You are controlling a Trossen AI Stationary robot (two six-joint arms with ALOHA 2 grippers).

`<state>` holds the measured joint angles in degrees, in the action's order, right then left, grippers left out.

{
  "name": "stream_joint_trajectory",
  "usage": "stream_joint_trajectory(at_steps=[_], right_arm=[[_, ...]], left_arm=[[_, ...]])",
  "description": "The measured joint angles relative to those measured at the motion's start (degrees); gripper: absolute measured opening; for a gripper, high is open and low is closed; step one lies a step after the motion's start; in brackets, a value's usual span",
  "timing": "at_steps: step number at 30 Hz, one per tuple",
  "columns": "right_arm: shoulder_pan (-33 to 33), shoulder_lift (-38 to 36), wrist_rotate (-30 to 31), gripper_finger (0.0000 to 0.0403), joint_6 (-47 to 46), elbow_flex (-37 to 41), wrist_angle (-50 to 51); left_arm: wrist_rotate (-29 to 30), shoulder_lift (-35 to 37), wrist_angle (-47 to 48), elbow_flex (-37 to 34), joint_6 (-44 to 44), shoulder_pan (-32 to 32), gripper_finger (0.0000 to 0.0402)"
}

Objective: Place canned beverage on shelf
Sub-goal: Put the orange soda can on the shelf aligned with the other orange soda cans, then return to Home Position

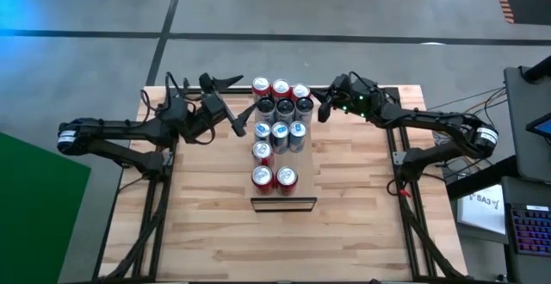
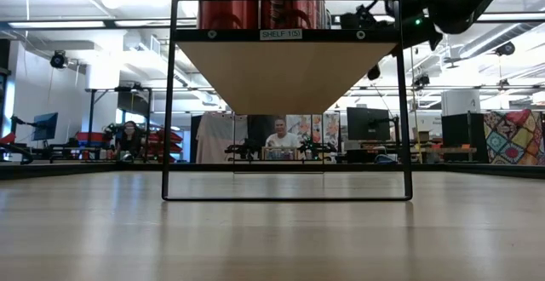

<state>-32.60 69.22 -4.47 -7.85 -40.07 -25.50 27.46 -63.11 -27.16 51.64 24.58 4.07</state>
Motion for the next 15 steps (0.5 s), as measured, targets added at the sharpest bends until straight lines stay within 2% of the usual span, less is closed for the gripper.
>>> stream_joint_trajectory(at_steps=[9, 15], right_arm=[[3.05, -8.21, -0.69, 0.0009, 5.33, 0.0, 6.13], [6.32, -14.15, -11.48, 0.0009, 8.52, 0.27, 7.26]], left_arm=[[-0.04, 1.19, 1.9, -1.7, 0.44, -4.97, 0.0366], [-0.02, 6.42, 1.71, -8.59, -0.17, -10.66, 0.0366]])
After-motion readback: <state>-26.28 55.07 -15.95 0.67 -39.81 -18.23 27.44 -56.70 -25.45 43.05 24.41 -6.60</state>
